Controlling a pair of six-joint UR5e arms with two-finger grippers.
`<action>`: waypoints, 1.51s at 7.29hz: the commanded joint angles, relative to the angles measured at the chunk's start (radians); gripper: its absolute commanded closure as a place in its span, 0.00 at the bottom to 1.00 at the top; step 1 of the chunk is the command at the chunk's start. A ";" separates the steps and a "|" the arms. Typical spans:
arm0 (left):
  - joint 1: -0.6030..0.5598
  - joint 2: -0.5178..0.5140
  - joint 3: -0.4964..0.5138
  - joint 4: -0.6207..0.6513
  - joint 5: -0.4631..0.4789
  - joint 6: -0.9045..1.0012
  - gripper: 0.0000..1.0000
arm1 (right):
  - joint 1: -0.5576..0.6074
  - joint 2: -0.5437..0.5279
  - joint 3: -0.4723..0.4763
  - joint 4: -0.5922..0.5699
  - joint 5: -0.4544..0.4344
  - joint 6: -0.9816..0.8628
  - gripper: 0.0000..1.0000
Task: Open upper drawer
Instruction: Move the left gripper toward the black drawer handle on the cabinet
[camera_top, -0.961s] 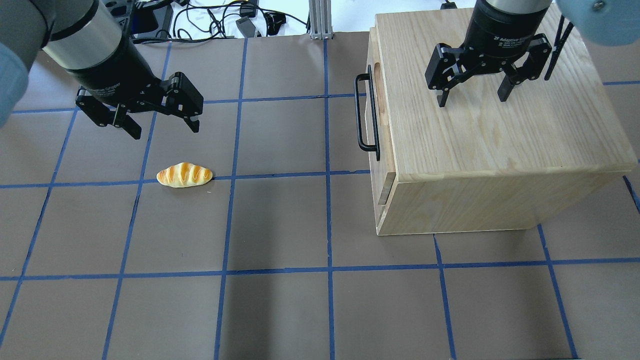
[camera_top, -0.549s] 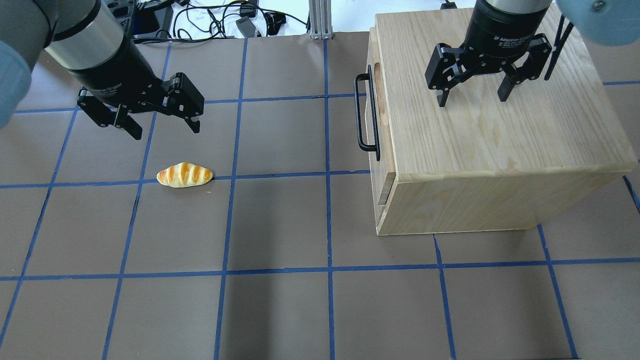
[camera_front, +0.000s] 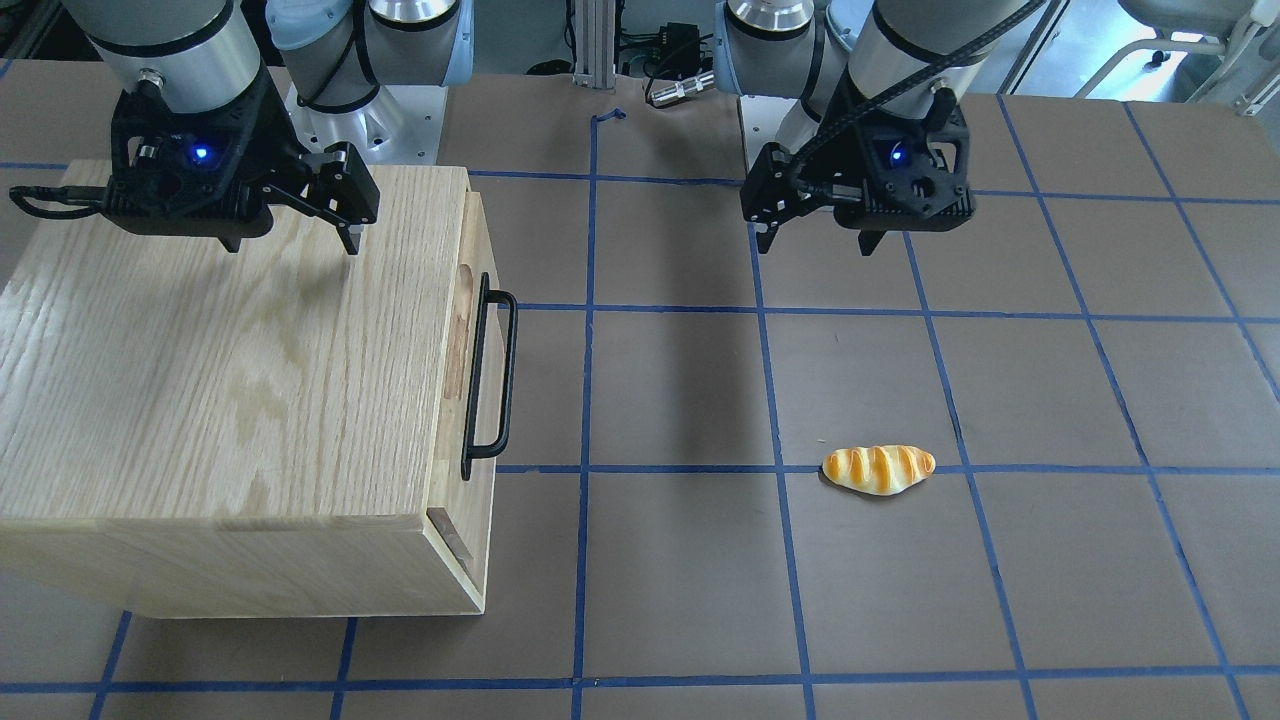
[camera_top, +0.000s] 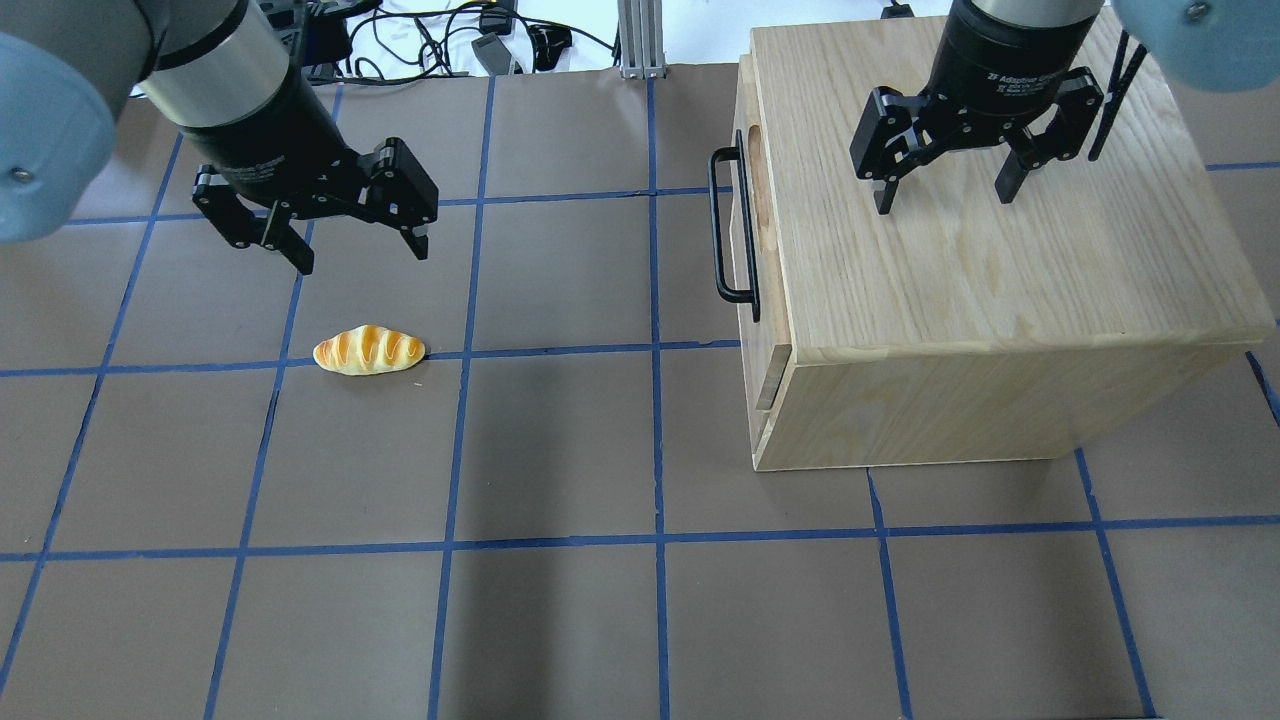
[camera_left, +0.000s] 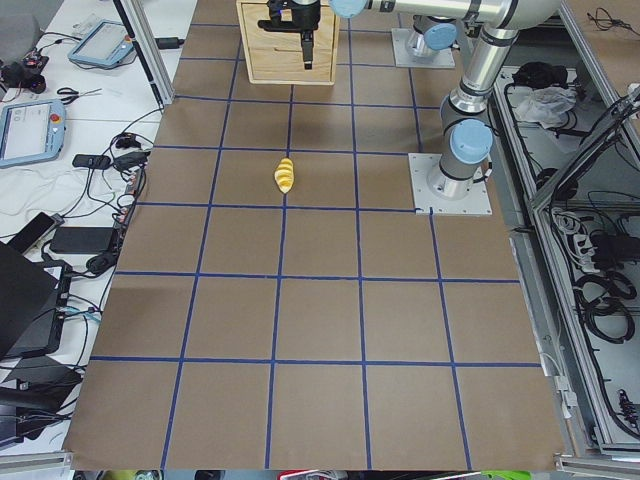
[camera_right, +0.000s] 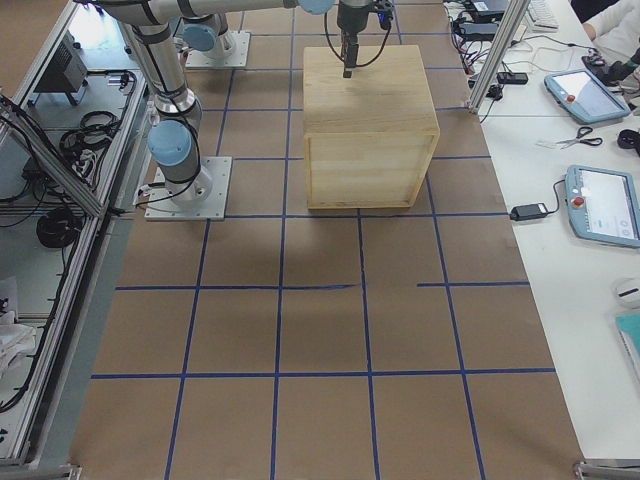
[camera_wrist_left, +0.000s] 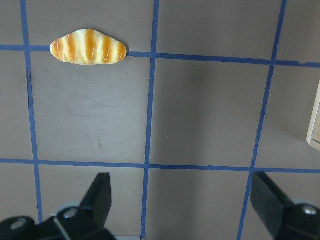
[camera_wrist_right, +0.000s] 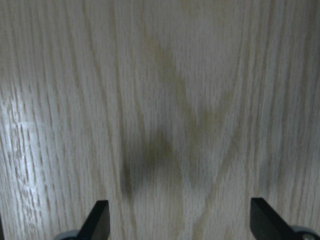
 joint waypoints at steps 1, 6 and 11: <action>-0.062 -0.098 0.034 0.169 -0.144 -0.046 0.00 | 0.000 0.000 0.001 0.000 0.000 0.001 0.00; -0.148 -0.238 0.036 0.422 -0.366 -0.109 0.00 | 0.000 0.000 -0.001 0.000 0.000 0.001 0.00; -0.184 -0.317 0.029 0.428 -0.382 -0.098 0.00 | 0.000 0.000 -0.001 0.000 0.000 0.001 0.00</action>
